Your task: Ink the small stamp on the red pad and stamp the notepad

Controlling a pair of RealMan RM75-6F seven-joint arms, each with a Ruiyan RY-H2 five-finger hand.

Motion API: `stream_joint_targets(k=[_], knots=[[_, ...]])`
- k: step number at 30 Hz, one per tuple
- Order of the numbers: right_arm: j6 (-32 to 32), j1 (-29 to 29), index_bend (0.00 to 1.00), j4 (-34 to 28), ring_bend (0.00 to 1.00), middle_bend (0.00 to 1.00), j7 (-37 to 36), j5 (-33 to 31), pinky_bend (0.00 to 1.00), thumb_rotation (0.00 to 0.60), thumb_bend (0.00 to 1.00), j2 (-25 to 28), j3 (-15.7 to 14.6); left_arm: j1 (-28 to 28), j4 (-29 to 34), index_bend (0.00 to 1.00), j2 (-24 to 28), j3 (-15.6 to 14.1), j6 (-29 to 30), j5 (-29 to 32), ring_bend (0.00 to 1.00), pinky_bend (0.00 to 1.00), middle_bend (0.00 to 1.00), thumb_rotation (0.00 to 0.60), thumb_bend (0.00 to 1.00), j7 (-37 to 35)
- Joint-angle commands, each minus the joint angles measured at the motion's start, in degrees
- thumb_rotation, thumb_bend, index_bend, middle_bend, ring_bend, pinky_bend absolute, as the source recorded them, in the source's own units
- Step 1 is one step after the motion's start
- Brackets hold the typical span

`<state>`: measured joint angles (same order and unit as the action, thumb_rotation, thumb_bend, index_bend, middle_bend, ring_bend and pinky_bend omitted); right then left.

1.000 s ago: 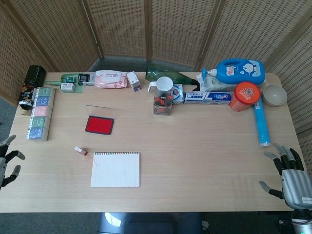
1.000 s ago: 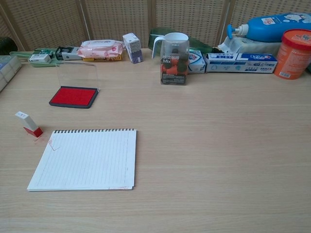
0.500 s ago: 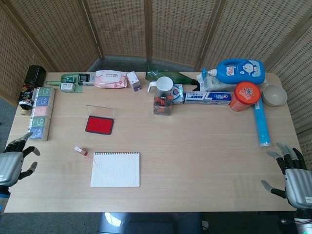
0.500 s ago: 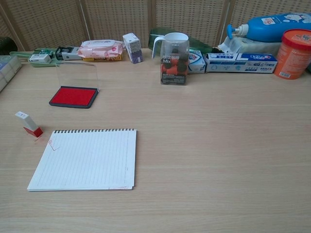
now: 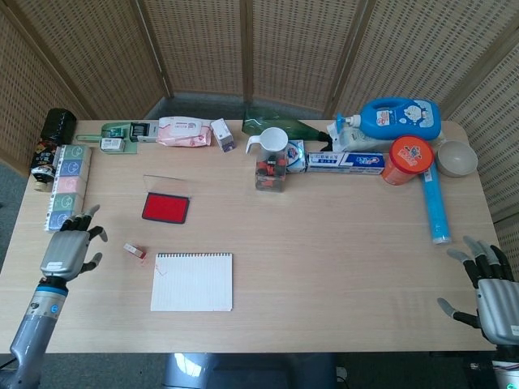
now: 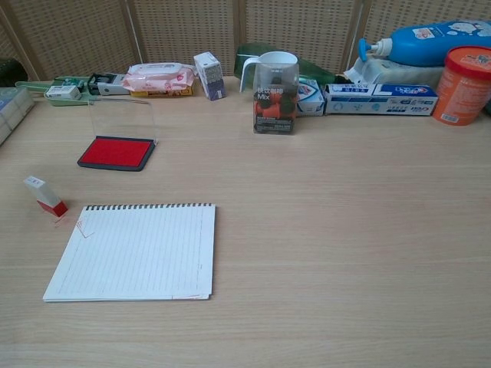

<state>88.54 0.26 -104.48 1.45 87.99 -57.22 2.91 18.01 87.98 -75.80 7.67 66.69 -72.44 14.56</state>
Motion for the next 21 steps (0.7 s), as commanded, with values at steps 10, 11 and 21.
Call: stream_joint_targets(k=[10,11,21], knots=[[0.44,-0.15,0.22,-0.26,0.04,0.08,-1.03,0.0,0.0,0.6,0.07,0.5,0.18,3.14,-1.07,0.46,-4.33,0.33,-2.09,4.88,0.11,0.11,0.0,0.6,0.27,6.27],[0.47,-0.17,0.22,-0.26,0.04,0.08,-1.07,0.01,0.0,0.6,0.07,0.51,0.19,3.21,-1.09,0.46,-4.43,0.31,-2.1,5.03,0.11,0.11,0.0,0.6,0.27,6.39],[0.92,-0.32,0.22,-0.31,0.04,0.08,-1.6,0.27,0.0,0.6,0.07,0.7,0.25,4.56,-2.02,0.46,-5.95,-0.01,-2.7,6.5,0.11,0.11,0.0,0.6,0.27,7.89]])
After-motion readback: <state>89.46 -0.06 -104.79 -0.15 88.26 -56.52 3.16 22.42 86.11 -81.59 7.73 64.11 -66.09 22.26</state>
